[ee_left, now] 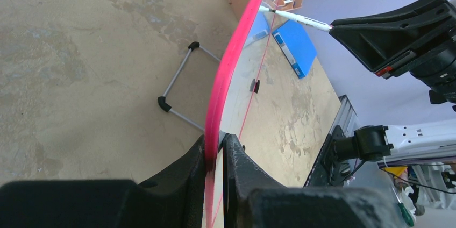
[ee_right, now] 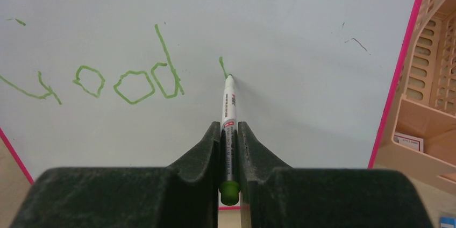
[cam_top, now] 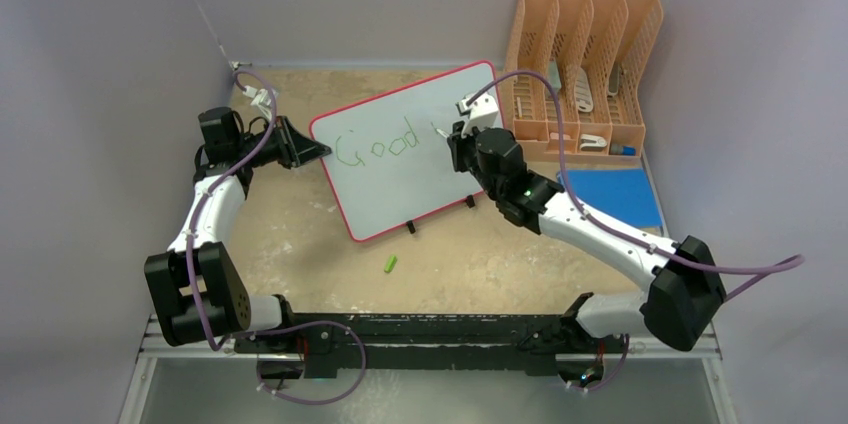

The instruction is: Write a sentence on the whiteboard

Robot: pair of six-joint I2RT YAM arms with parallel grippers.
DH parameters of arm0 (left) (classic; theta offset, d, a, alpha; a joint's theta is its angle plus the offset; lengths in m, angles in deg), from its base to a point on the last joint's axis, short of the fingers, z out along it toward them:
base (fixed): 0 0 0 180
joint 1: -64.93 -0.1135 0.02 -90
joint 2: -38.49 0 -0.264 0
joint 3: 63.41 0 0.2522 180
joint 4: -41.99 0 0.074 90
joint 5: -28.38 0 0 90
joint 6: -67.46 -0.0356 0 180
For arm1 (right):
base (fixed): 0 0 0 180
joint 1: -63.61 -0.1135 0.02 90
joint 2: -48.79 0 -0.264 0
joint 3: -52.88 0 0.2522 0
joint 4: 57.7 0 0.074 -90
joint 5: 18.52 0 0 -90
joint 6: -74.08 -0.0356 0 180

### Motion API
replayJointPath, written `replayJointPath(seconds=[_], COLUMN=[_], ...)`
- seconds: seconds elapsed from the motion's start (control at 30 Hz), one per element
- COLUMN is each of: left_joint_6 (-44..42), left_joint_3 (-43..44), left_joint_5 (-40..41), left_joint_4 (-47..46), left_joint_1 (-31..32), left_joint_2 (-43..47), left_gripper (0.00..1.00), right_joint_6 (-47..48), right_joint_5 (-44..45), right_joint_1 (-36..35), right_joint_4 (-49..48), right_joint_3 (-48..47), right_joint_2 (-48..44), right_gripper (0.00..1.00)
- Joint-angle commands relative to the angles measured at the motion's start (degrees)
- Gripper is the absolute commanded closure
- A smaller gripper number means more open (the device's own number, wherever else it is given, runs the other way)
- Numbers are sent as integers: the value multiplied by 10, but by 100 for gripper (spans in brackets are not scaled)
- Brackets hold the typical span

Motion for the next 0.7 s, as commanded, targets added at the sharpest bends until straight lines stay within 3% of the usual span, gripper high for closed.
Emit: replayJointPath(seconds=[0.0, 0.67], left_joint_6=[-17, -17], left_joint_3=[4, 5], left_joint_5=[20, 20], left_joint_4=[17, 17], left_joint_1=[14, 15], left_joint_2=[1, 2], left_gripper=[100, 100], right_joint_6=[14, 25], right_joint_5=[16, 29], right_joint_1=[2, 3], right_joint_4=[-24, -40], right_joint_3=[-31, -45], right_joint_2=[4, 18], right_gripper=[100, 100])
